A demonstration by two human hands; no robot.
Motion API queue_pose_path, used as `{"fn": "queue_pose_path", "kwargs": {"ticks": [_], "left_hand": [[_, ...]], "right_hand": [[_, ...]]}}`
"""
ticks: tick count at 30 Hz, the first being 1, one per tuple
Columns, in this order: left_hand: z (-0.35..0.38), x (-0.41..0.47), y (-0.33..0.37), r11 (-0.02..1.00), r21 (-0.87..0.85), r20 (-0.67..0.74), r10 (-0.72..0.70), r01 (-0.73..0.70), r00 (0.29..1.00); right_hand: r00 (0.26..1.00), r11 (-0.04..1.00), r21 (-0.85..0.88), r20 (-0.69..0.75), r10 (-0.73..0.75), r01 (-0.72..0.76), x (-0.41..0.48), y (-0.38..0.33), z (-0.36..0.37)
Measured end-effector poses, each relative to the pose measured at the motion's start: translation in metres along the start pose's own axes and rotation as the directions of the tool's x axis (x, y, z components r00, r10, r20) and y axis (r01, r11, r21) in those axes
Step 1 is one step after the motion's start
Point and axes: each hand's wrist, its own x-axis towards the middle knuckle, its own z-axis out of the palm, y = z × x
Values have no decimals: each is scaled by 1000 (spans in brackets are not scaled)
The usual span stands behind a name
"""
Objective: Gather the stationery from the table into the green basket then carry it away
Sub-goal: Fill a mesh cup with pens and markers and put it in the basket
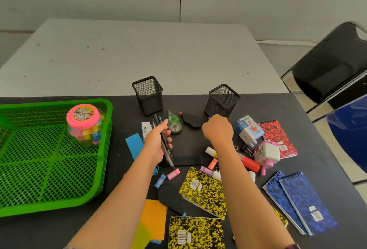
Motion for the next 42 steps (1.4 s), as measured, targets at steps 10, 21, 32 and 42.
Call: {"fn": "queue_pose_path", "kwargs": {"ticks": [10, 21, 32, 42], "left_hand": [[12, 5, 5, 978, 72, -3, 195, -194, 981], [36, 14, 126, 467, 340, 228, 801, -816, 553], [6, 82, 129, -3, 939, 244, 713, -344, 658], [5, 59, 110, 653, 707, -63, 439, -270, 896]], "right_hand": [[903, 936, 215, 274, -332, 279, -38, -31, 36], [824, 376, 885, -13, -567, 273, 2, -131, -15], [845, 776, 511, 164, -509, 369, 69, -154, 33], [890, 727, 671, 234, -391, 143, 46, -141, 29]]}}
